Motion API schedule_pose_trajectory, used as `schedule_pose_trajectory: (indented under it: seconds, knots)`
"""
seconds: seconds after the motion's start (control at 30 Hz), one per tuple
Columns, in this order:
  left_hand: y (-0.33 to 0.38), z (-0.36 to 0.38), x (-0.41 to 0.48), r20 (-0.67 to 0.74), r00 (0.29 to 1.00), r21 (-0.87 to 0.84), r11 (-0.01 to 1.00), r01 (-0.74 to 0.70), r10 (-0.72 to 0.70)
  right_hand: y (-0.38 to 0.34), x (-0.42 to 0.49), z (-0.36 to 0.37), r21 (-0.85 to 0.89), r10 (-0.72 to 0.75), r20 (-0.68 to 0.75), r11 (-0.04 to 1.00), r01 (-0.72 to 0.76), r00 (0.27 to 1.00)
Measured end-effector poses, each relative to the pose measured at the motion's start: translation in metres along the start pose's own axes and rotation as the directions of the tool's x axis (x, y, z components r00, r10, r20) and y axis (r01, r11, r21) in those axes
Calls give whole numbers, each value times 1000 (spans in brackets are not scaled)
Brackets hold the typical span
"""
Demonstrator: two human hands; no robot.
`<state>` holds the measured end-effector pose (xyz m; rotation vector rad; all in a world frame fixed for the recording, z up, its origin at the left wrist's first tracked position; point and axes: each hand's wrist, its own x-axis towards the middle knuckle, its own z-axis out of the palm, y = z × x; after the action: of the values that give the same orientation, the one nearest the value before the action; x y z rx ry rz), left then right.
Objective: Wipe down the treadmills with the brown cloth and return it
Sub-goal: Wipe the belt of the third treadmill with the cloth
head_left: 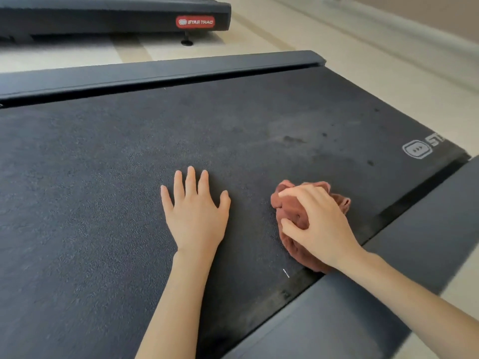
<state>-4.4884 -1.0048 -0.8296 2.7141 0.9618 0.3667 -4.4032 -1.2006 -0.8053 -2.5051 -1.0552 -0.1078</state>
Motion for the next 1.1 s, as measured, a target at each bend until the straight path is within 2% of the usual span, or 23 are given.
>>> schedule_pose_trajectory:
  seconds: [0.1, 0.23, 0.33, 0.4, 0.57, 0.8, 0.97, 1.1]
  knots:
    - [3, -3, -1, 25, 1000, 26, 1000, 1, -2, 4, -1, -5, -12, -19, 46, 1000, 19, 999]
    - [15, -8, 9, 135, 990, 129, 992, 13, -30, 8, 24, -1, -5, -92, 11, 996, 92, 996]
    - [39, -6, 28, 256, 966, 212, 973, -87, 31, 23, 48, 3, 12, -139, -7, 990, 139, 990]
    - [54, 0, 39, 282, 956, 185, 973, -139, 83, 35, 71, 5, 21, -163, -9, 986, 163, 987]
    - [81, 24, 47, 220, 973, 145, 984, -99, 65, 69, 149, 18, 58, -210, -39, 976, 212, 977]
    - [101, 39, 35, 109, 994, 224, 974, -23, -1, 92, 252, 37, 51, -260, -45, 964, 262, 965]
    - [104, 32, 32, 169, 984, 244, 970, 7, -49, 95, 255, 35, 76, -295, -18, 952, 295, 955]
    - [115, 24, 28, 232, 969, 235, 972, 29, -85, 116, 211, 13, 121, -338, 5, 935, 335, 941]
